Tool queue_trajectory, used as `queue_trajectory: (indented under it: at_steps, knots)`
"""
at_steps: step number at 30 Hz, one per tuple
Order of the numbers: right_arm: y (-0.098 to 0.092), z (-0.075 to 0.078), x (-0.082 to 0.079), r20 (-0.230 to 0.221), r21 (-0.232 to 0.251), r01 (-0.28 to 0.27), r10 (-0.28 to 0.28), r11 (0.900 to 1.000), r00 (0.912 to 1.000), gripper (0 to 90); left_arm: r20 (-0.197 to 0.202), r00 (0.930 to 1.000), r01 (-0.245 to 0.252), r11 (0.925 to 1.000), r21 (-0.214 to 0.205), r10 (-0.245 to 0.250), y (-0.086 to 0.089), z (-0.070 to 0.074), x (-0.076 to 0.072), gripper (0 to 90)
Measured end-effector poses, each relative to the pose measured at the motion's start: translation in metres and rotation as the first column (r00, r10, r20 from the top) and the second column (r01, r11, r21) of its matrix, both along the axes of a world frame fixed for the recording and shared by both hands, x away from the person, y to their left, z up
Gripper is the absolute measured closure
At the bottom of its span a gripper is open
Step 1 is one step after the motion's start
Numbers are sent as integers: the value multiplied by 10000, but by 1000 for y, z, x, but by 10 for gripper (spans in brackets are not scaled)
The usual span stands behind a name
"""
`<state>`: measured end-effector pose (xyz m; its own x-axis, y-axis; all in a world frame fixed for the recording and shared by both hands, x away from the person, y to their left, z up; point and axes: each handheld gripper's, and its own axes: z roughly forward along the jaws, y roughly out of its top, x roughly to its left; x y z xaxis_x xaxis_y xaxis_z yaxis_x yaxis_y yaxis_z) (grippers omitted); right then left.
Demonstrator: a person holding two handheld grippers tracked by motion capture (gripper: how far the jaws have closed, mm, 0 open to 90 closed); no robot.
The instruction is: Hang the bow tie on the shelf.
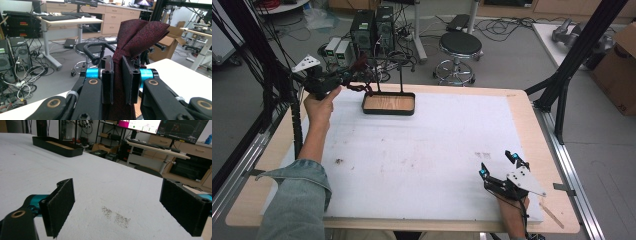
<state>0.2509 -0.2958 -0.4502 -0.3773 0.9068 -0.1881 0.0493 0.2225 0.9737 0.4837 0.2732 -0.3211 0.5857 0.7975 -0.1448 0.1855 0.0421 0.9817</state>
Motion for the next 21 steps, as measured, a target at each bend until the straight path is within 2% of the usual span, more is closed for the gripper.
queue_trajectory:
  at_steps: [1, 8, 14, 19, 21]
  knots:
    - [0, 0, 0, 9, -9, 2, -2, 10000, 10000, 119, -15, 10000, -48, 10000, 29, 48, 1, 0, 1, 793]
    - [0, 0, 0, -33, -14, 0, 0, 10000, 10000, 119, -144, 9992, -389, 9981, -476, 383, 6, -1, 9, 793]
    - [0, 0, 0, -26, -19, -11, 11, 10000, 10000, 119, -334, 9974, -658, 9955, -682, 637, 10, -3, 18, 793]
    - [0, 0, 0, 0, -31, -36, 36, 10000, 10000, 119, -495, 9958, -797, 9953, -546, 770, 10, -5, 25, 792]
    - [0, 0, 0, -35, -7, -22, 22, 10000, 10000, 119, -546, 9952, -849, 9944, -635, 815, 10, -6, 28, 792]
